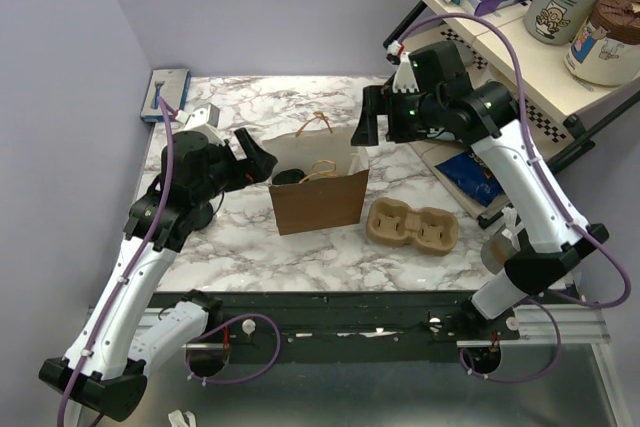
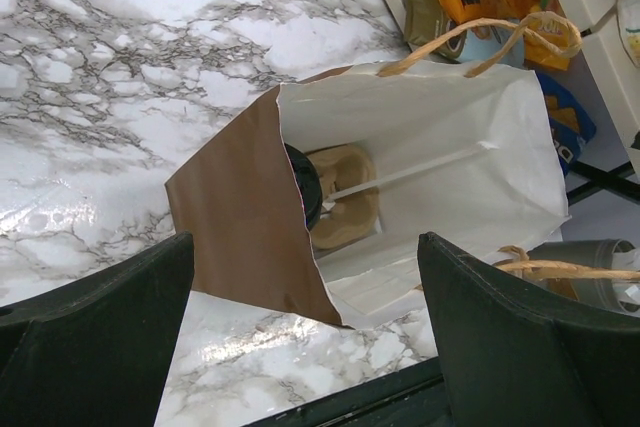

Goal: Pack the takeout coffee

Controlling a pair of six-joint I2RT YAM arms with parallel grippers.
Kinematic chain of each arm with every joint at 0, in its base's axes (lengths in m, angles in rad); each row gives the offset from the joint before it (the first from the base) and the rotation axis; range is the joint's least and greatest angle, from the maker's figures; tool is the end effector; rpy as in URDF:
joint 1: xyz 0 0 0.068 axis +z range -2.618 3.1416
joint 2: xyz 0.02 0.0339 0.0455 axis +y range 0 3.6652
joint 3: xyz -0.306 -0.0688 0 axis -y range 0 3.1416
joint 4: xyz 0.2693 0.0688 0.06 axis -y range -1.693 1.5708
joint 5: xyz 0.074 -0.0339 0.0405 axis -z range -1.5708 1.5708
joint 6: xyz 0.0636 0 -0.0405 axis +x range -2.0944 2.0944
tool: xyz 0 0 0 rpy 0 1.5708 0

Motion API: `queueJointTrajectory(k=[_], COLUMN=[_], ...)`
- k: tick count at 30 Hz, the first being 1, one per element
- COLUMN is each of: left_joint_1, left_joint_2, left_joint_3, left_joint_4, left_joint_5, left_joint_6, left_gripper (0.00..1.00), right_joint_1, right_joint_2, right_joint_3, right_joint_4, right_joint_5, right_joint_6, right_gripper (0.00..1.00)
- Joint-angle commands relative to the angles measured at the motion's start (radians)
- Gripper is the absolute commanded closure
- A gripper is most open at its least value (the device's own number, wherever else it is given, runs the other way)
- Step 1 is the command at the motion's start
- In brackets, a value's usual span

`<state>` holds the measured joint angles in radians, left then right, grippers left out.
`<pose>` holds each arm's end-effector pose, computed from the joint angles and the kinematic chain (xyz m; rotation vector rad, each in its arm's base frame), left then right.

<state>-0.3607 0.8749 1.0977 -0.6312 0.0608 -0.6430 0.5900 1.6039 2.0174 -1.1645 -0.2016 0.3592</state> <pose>0.1852 -0.0740 0.4118 -0.2476 2.0336 -0.7018 0.2856 0.2066 0.4895 -0.3827 2.3814 0.6952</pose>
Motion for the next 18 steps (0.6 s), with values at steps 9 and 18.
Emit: queueJointTrajectory(k=[9, 18], left_joint_1=[0.009, 0.009], left_joint_2=[-0.05, -0.04], left_joint_3=[0.076, 0.097], left_joint_4=[-0.162, -0.219], left_joint_5=[-0.191, -0.263], left_joint_6=[-0.041, -0.079], left_gripper=[0.01, 0.01], right_joint_1=[0.007, 0.007], right_joint_2=[-0.37, -0.518], right_joint_3=[-0.379, -0.628], right_joint_4=[0.31, 0.414], right_joint_5=[0.333, 0.425], right_joint_6=[0.102, 0.145], right_gripper=[0.0, 0.0])
